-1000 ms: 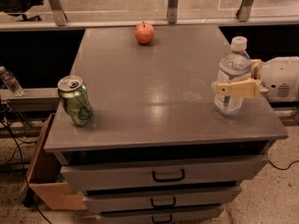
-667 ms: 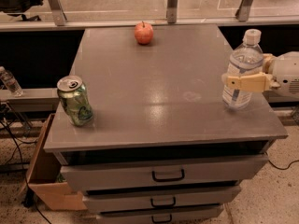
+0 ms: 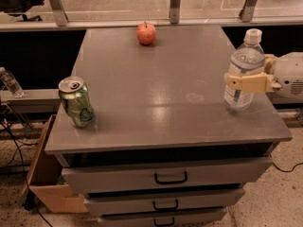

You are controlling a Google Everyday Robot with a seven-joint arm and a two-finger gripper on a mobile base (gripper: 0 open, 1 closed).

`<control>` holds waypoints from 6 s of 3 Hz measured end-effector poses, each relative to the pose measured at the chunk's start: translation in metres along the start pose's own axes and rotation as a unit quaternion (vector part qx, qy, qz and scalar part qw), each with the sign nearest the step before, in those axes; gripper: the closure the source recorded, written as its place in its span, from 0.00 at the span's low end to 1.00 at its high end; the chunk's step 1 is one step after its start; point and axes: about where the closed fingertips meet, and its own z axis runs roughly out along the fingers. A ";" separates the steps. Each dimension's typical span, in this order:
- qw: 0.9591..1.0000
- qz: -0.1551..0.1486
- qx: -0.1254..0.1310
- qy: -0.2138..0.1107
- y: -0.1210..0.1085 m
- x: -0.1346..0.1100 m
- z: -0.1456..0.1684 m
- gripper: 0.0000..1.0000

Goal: Move blue plastic bottle near apple

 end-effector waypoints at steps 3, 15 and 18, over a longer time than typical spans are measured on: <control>0.997 -0.023 0.023 -0.068 -0.025 -0.058 0.092 1.00; 0.989 0.058 0.125 -0.060 -0.182 -0.078 0.311 0.36; 0.989 0.054 0.122 -0.061 -0.191 -0.071 0.310 0.00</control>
Offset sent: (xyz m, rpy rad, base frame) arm 0.0841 0.0713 0.0265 0.1018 -0.1345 -0.0260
